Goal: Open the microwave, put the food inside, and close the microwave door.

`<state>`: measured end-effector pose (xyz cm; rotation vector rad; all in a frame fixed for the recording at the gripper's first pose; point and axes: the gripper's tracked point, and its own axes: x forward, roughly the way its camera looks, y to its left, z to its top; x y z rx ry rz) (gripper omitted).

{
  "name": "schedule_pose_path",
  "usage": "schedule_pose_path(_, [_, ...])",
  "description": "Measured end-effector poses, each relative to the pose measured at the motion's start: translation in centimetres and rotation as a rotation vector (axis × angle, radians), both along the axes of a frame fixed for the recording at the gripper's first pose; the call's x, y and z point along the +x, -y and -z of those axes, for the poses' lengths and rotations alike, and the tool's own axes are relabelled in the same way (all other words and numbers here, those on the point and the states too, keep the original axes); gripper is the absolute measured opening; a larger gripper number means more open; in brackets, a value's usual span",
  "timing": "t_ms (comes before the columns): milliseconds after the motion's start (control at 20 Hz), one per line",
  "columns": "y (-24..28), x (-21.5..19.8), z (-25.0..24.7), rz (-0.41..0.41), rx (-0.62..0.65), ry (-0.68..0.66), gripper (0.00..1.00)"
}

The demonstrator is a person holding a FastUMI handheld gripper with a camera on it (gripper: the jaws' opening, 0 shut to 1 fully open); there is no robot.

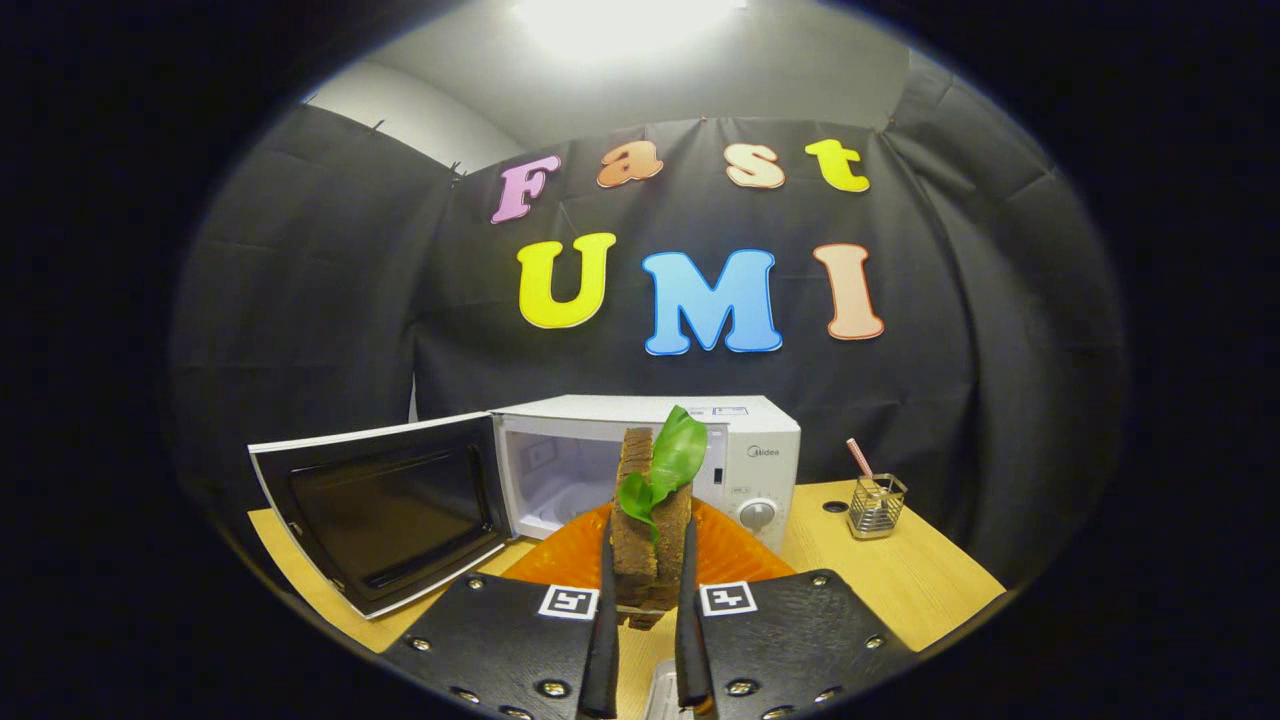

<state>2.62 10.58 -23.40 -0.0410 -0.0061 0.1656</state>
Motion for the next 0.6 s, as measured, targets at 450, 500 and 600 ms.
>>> schedule_pose_path(450, [-6.6,7.3,2.3,-0.123,0.145,-0.08,0.23])
schedule_pose_path(500, [-7.1,8.1,2.7,-0.132,0.185,-0.097,0.23])
schedule_pose_path(600, [-7.5,9.8,3.5,-0.124,0.245,-0.12,0.23])
